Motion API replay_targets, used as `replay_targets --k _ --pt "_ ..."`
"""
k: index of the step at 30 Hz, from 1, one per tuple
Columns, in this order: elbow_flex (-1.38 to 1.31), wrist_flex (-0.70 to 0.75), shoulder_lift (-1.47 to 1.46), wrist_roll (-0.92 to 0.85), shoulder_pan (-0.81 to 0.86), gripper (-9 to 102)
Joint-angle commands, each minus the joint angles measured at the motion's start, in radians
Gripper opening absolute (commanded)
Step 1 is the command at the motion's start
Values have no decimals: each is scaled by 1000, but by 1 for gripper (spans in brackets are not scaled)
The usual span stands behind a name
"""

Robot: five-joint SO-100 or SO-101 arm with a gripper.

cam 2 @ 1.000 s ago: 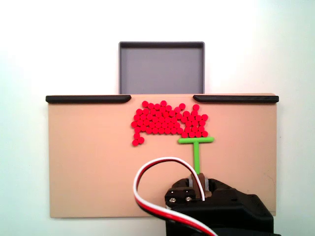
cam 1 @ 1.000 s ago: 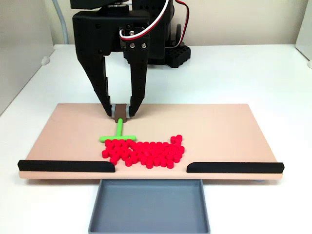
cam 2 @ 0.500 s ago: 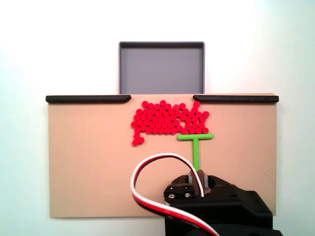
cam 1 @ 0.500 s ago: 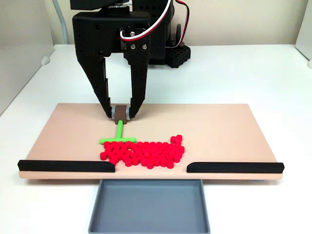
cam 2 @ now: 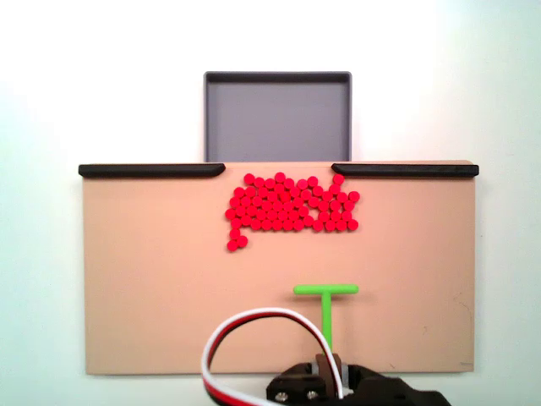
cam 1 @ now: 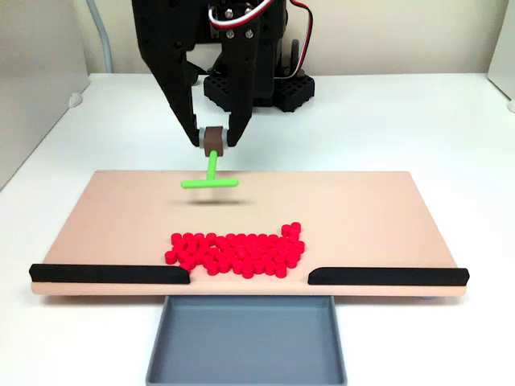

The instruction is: Gather the bottom side granules

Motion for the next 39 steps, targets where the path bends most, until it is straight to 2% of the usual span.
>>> replay_targets --k 1,17,39 --pt "-84 94 55 32 -25 0" --pt "-189 124 25 224 -146 0" --pt "-187 114 29 173 -164 0"
